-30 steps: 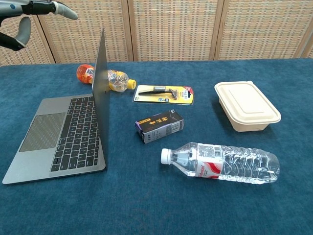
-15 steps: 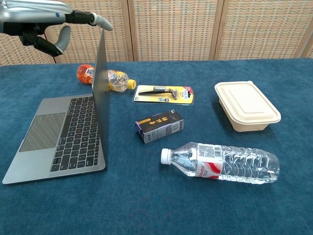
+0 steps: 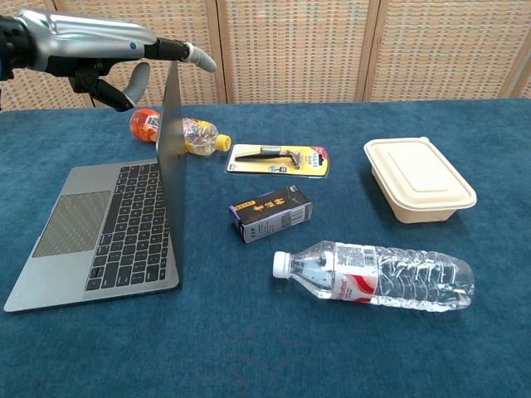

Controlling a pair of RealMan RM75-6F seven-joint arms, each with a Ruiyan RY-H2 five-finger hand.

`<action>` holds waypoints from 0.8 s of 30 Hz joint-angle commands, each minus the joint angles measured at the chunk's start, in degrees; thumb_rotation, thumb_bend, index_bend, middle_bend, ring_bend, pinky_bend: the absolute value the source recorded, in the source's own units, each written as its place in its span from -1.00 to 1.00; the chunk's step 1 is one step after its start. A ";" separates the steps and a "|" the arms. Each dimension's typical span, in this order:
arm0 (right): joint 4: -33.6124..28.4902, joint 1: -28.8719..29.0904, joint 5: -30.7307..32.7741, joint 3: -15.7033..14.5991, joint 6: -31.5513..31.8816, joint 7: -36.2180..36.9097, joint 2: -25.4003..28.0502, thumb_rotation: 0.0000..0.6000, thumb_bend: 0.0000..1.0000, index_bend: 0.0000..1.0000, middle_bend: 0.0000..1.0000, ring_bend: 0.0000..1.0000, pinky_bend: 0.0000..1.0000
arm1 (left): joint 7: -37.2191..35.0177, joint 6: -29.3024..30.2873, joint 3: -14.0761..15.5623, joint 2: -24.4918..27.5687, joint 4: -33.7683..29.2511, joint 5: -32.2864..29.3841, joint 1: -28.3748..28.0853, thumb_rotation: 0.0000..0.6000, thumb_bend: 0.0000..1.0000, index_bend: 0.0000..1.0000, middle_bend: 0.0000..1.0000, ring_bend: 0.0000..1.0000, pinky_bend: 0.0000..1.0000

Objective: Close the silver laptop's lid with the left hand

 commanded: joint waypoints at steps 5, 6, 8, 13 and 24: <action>-0.03 0.12 0.01 -0.01 -0.13 -0.18 -0.13 1.00 -0.90 -1.00 -1.00 -1.00 -1.00 | 1.81 1.08 0.58 -0.08 -0.24 -2.08 -0.71 1.00 1.00 -0.66 -1.00 -1.00 -1.00; -0.02 0.16 0.02 -0.01 -0.19 -0.24 -0.17 1.00 -0.90 -1.00 -1.00 -1.00 -1.00 | 1.97 1.12 0.66 -0.07 -0.27 -2.21 -0.81 1.00 1.00 -0.63 -1.00 -1.00 -0.99; -0.03 0.24 -0.04 -0.06 -0.29 -0.37 -0.23 1.00 -0.90 -1.00 -1.00 -1.00 -1.00 | 2.28 1.19 0.85 -0.12 -0.33 -2.55 -1.06 1.00 1.00 -0.61 -1.00 -1.00 -0.98; 0.10 0.31 -0.53 -0.11 -0.06 -0.17 -0.40 1.00 -0.90 -1.00 -1.00 -1.00 -1.00 | 2.77 1.42 1.13 -0.72 -0.21 -3.17 -1.71 1.00 1.00 -0.56 -1.00 -1.00 -0.96; 0.47 0.39 -0.53 -0.02 -0.01 0.23 -0.51 1.00 -0.90 -1.00 -1.00 -1.00 -1.00 | 4.13 2.92 1.73 -1.64 0.01 -4.23 -2.51 1.00 1.00 -0.34 -0.83 -0.89 -0.78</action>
